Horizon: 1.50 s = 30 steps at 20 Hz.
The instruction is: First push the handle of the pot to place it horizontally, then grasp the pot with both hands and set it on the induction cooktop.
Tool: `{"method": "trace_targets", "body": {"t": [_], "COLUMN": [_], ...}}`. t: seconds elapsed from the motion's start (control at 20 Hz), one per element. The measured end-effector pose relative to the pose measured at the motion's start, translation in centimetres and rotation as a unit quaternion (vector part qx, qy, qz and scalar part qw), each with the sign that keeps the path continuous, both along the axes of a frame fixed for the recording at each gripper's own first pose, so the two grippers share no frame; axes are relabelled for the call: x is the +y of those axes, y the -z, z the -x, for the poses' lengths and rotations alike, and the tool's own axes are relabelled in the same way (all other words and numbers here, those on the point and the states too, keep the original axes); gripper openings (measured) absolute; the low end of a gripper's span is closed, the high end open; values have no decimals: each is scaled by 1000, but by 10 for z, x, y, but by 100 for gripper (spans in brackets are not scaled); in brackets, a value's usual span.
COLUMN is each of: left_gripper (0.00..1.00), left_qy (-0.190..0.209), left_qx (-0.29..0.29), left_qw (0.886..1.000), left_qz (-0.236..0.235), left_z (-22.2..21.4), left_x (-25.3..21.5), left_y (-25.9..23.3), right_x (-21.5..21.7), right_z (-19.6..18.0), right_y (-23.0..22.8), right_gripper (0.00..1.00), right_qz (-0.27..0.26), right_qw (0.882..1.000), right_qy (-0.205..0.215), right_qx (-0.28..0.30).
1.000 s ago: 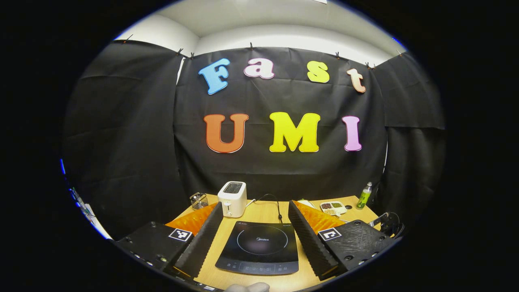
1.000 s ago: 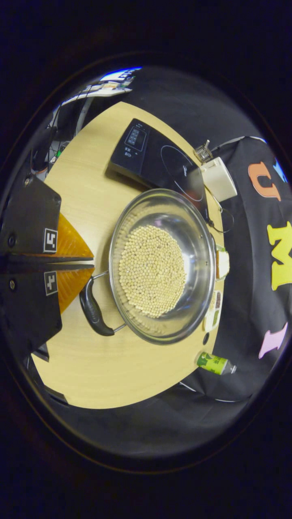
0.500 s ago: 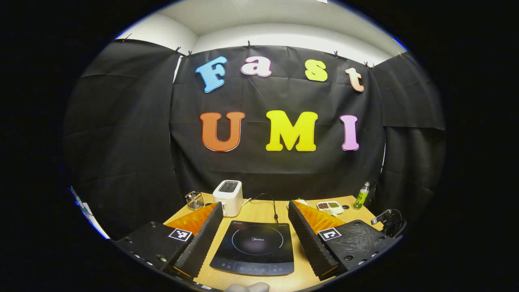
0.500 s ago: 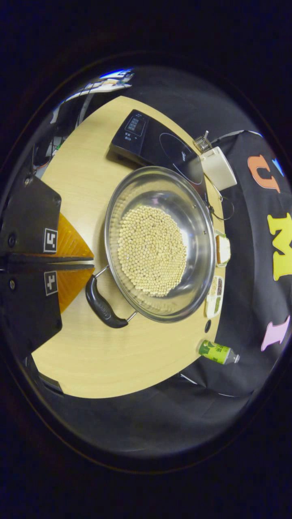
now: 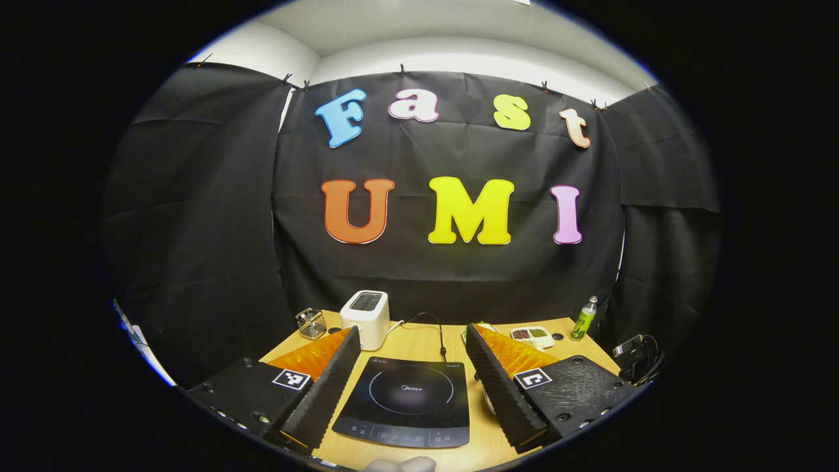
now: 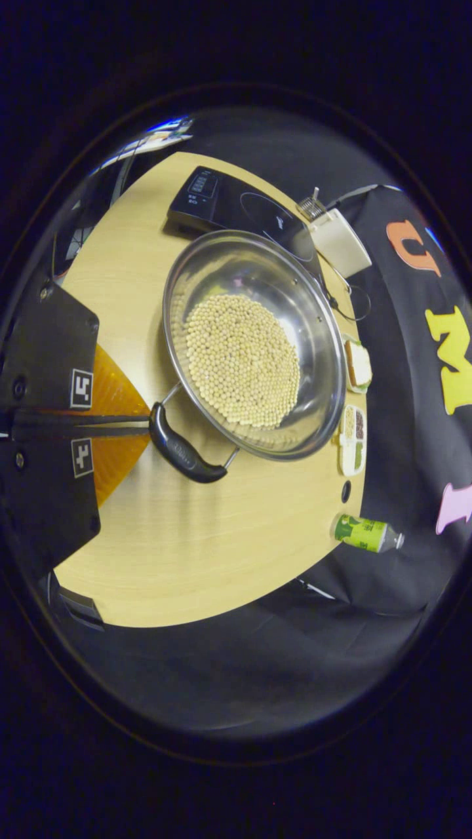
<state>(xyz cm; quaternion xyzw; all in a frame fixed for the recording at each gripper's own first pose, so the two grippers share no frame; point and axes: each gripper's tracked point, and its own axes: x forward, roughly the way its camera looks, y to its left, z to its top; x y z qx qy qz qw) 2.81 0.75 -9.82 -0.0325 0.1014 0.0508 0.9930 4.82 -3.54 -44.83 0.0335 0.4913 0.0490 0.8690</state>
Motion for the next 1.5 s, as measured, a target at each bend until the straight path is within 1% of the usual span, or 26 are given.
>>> {"method": "trace_targets", "body": {"t": [0.05, 0.1, 0.15, 0.25, 0.55, 0.6, 0.65, 0.8, 1.15, 1.35, 1.4, 1.45, 1.5], "left_gripper": [97, 97, 97, 97, 97, 97, 97, 97, 97, 97, 97, 97, 97], "left_qy": [0, 1, 2, 4, 1, -1, -4, -13, -31, -43, -45, -47, -50], "left_qx": [2, 3, 4, 5, 8, 8, 8, 11, 22, 30, 30, 30, 32], "left_qw": [1000, 1000, 1000, 1000, 1000, 1000, 1000, 1000, 999, 998, 998, 998, 998], "left_qz": [-1, -1, -1, -4, -8, -10, -11, -13, -22, -18, -19, -20, -22], "left_z": [-1, -3, -4, -7, -10, -10, -11, -10, -12, -13, -13, -15, -15], "left_x": [-1, -3, -5, -8, -9, -8, -6, -4, -3, -5, -6, -7, -8], "left_y": [1, 1, 2, 2, 3, 2, 2, 4, 12, 17, 18, 19, 20], "right_x": [-2, -3, -5, -9, -24, -28, -31, -37, -56, -64, -66, -68, -70], "right_z": [-2, -3, -5, -8, -24, -27, -31, -40, -68, -83, -86, -90, -95], "right_y": [-1, 0, 0, 0, 1, 1, 1, 2, 3, 4, 4, 3, 4], "right_gripper": [4, 1, 4, 4, 4, 0, 4, 4, 4, 4, 0, 4, 0], "right_qz": [-2, -2, -1, 2, -6, -7, -9, -17, -15, -13, -11, -9, -8], "right_qw": [1000, 1000, 1000, 1000, 1000, 999, 999, 999, 999, 999, 999, 999, 999], "right_qy": [3, 4, 4, 6, 27, 31, 35, 46, 52, 49, 45, 43, 40], "right_qx": [1, 1, 1, 2, 6, 7, 7, 7, 5, 4, 4, 3, 2]}}
